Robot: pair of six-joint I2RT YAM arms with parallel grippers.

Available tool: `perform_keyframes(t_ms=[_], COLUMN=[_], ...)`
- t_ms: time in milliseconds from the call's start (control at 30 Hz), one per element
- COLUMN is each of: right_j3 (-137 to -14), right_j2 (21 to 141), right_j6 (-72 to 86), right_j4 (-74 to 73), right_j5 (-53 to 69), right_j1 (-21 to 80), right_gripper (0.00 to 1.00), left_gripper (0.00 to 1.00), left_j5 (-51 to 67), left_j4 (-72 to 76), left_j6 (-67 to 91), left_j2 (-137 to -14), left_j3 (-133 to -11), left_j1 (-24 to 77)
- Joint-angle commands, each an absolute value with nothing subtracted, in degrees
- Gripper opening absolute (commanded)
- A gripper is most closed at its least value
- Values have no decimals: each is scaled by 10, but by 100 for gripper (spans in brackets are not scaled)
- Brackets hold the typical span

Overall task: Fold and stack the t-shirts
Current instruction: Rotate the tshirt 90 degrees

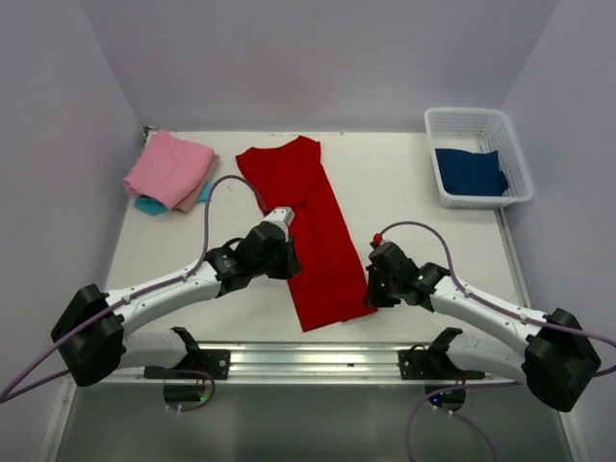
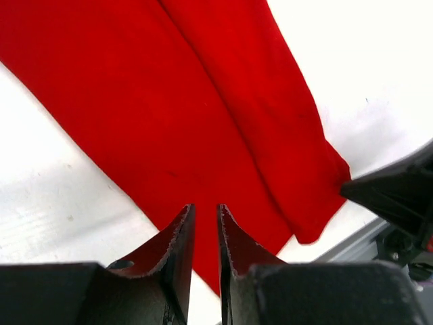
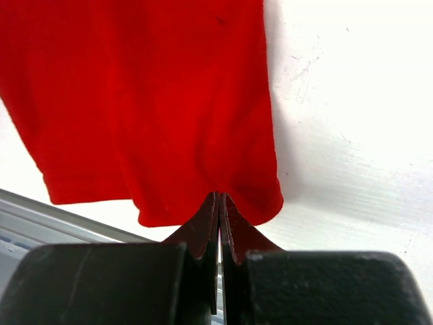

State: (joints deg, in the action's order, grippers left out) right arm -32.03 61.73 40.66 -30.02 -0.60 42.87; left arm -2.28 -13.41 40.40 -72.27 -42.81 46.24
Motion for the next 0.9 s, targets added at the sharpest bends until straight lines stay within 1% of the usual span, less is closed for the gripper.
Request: perform_keyframes(t_ms=[0,67,100,133,167,200,233,267,300,333,367,400,567,667,767,800,867], right_j3=[-313,-313,-314,-316,-319,-326,-330,-334,-338,-341,-342,-345,-358,-357,-357,-357,-355], right_j2=[624,635,639,643,643,644,642,630,623,615,602,599,594,595,601,605,607], right_j6=[418,417,416,416,415,414,414,414,419,422,424,425,420,417,416,417,417], right_j4=[-307,-298,-296,-297,-302,-308,-322,-330,-337,-349,-351,-355,-373,-377,-376,-376,-374], right_j5=[-19,-24,-27,-33,-42,-48,-55,-61,-76,-84,-94,-101,-119,-134,-140,-141,-143], right_j1=[432,432,432,432,432,432,432,432,431,431,432,432,432,430,428,428,425], right_gripper=[0,0,0,7,17,32,35,38,47,52,54,54,54,57,57,56,56], left_gripper=[22,23,28,33,46,51,55,63,67,69,74,75,77,78,77,78,77], left_j5=[-90,-104,-102,-99,-96,-98,-101,-117,-127,-135,-144,-146,-154,-156,-149,-146,-138], left_j4=[-166,-172,-171,-158,-153,-147,-147,-149,-155,-159,-161,-153,-89,-48,0,47,89], left_j6=[459,477,489,494,500,517,526,534,554,564,574,592,649,672,692,698,717], left_j2=[-691,-688,-690,-692,-695,-695,-694,-689,-686,-679,-665,-657,-584,-571,-588,-596,-630], left_j3=[-422,-406,-399,-389,-371,-363,-356,-347,-342,-337,-322,-310,-218,-177,-147,-140,-125], left_j1=[508,542,549,555,571,579,589,611,623,635,652,657,681,688,692,693,700])
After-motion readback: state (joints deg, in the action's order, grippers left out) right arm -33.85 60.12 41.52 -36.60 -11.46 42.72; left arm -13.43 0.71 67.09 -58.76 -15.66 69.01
